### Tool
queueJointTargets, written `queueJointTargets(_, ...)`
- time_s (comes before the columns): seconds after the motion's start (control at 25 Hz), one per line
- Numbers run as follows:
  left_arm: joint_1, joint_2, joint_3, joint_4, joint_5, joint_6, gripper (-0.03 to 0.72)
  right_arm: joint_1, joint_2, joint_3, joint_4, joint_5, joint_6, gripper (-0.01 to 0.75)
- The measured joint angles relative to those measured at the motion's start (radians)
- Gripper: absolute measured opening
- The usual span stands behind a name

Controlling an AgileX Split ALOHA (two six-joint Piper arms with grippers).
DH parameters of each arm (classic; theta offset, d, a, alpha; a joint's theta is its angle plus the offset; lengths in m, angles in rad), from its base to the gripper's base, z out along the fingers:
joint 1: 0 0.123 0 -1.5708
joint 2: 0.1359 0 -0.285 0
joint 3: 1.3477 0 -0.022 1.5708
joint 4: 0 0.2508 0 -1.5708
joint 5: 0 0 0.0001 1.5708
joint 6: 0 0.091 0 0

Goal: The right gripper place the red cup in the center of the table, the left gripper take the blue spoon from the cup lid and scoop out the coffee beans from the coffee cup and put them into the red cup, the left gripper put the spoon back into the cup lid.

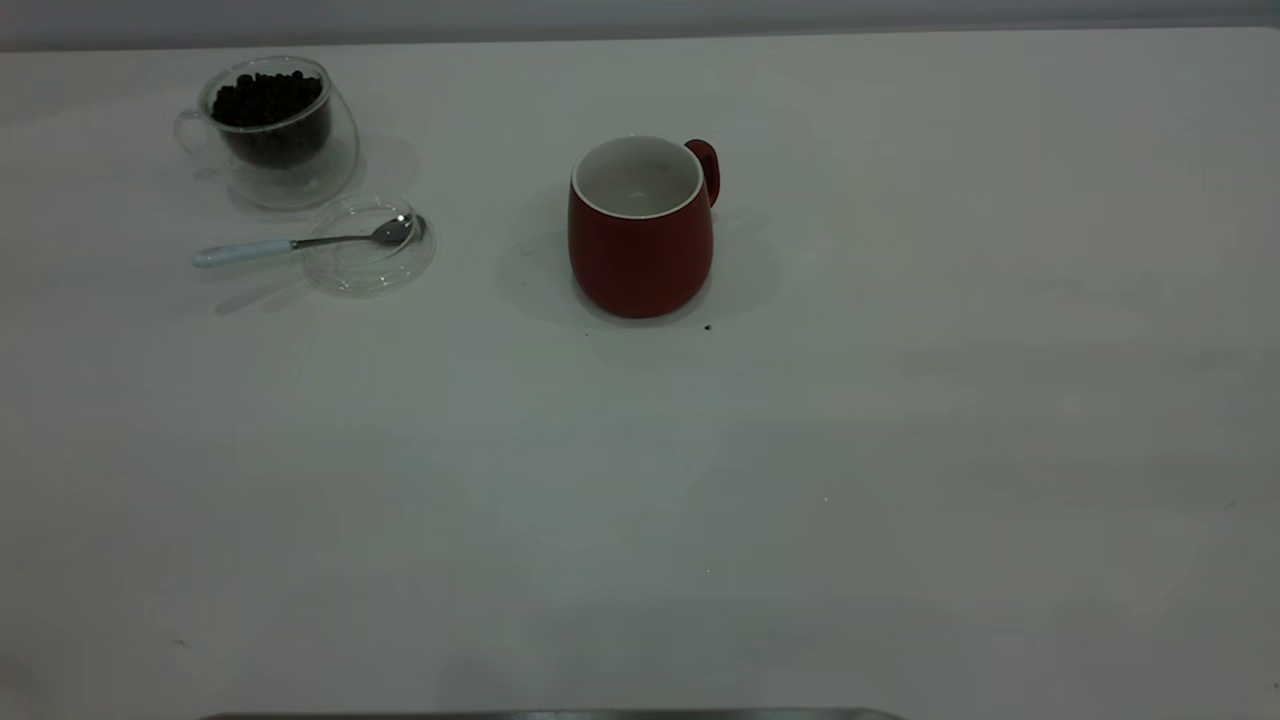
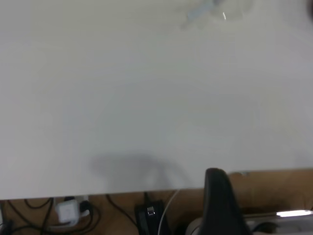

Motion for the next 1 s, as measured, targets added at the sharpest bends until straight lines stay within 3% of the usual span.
queueJointTargets(0.4, -0.049, -0.377, 0.311, 0.061, 0.019, -0.137, 0.501, 0.0, 0.0, 0.0, 0.0, 0.0, 0.0, 0.243)
queueJointTargets(0.6, -0.083, -0.443, 0.32, 0.084, 0.024, -0.169, 0.49, 0.0, 0.0, 0.0, 0.0, 0.0, 0.0, 0.243)
queueJointTargets(1.0, -0.085, -0.471, 0.32, 0.088, 0.024, -0.173, 0.489, 0.0, 0.0, 0.0, 0.0, 0.0, 0.0, 0.243)
